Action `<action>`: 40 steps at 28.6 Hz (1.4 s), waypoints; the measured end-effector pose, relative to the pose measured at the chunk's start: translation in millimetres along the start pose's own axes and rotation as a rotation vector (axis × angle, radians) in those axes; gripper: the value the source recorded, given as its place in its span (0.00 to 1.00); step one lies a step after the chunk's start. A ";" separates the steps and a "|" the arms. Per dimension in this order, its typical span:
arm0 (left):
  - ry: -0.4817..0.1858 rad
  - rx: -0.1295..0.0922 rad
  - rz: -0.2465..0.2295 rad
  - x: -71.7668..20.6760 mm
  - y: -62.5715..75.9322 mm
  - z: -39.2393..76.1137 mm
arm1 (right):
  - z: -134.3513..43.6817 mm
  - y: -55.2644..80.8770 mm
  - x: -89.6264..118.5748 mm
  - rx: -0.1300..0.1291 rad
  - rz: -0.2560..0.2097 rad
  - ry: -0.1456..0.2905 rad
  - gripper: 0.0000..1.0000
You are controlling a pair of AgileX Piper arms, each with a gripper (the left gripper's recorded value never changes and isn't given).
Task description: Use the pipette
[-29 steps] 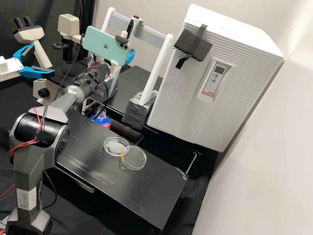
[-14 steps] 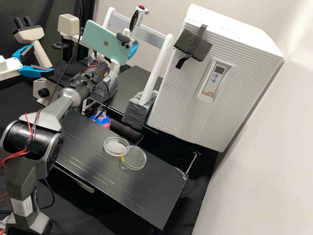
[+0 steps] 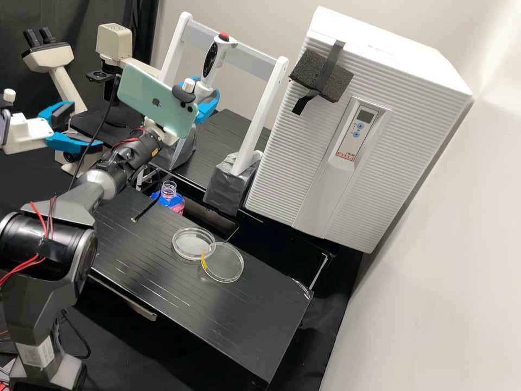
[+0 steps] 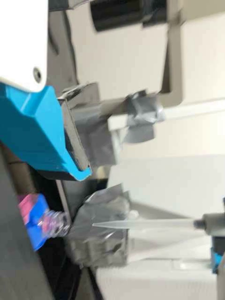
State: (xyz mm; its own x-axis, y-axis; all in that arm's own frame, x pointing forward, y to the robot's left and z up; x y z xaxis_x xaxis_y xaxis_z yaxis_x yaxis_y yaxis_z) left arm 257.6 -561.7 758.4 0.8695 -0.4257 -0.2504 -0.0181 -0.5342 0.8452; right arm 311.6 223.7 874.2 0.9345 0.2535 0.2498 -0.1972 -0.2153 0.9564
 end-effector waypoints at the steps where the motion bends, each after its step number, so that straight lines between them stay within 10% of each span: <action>1: -0.005 -0.002 -0.012 0.9 -3.2 1.3 | 2.4 -2.0 -2.3 -0.004 0.000 -0.003 0.00; 24: -0.084 -0.016 -0.190 9.1 -53.6 27.1 | 42.3 -47.1 -21.4 -0.073 0.016 -0.055 0.00; 40: -0.089 -0.023 -0.197 8.7 -54.9 31.2 | 38.5 -25.8 -20.0 -0.048 0.070 -0.050 0.00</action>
State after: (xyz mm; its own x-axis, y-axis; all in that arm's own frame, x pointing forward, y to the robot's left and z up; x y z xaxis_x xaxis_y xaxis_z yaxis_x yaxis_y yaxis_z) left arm 250.8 -559.0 695.1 0.8081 -0.3777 -0.4519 0.1602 -0.5974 0.7858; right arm 309.4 187.9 838.7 0.9314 0.1914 0.3095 -0.2754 -0.1852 0.9433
